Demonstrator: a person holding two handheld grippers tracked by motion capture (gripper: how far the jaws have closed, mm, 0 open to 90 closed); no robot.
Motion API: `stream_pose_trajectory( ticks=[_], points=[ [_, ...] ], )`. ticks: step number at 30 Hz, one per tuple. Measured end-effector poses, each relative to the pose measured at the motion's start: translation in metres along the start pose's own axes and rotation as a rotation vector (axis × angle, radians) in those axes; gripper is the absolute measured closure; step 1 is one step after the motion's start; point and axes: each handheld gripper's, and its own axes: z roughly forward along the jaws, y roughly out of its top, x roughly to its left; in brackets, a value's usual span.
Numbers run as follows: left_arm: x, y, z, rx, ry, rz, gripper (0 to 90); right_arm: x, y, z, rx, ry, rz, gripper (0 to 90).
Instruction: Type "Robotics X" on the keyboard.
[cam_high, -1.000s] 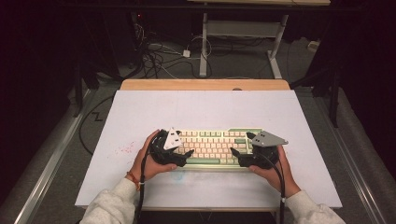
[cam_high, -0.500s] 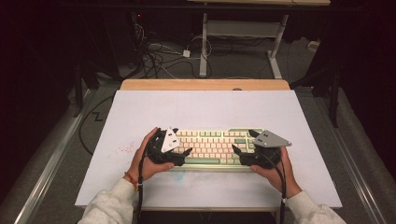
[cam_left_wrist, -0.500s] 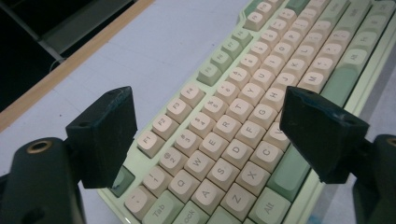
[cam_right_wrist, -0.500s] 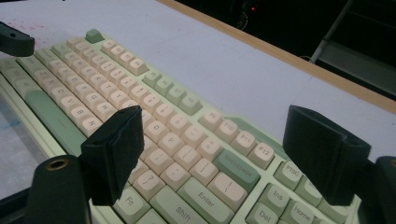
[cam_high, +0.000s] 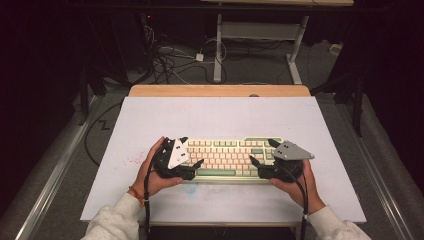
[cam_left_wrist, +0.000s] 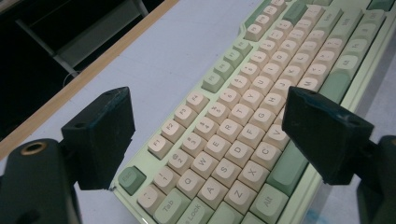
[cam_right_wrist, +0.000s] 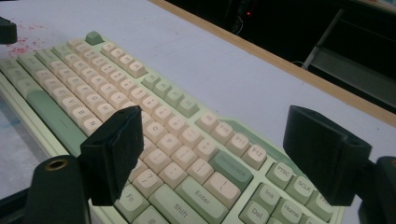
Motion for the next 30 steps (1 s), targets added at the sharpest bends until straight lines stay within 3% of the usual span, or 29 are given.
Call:
stream_pose_trajectory(
  ticks=[16,30],
  points=[
    [-0.005,-0.005,-0.009,-0.018,0.026,0.016,16.6,0.003,-0.002,-0.011,-0.006,-0.026,-0.034,20.6],
    [-0.005,-0.013,-0.021,-0.002,0.042,0.022,16.6,0.000,-0.006,-0.025,-0.013,-0.038,-0.041,20.5]
  ],
)
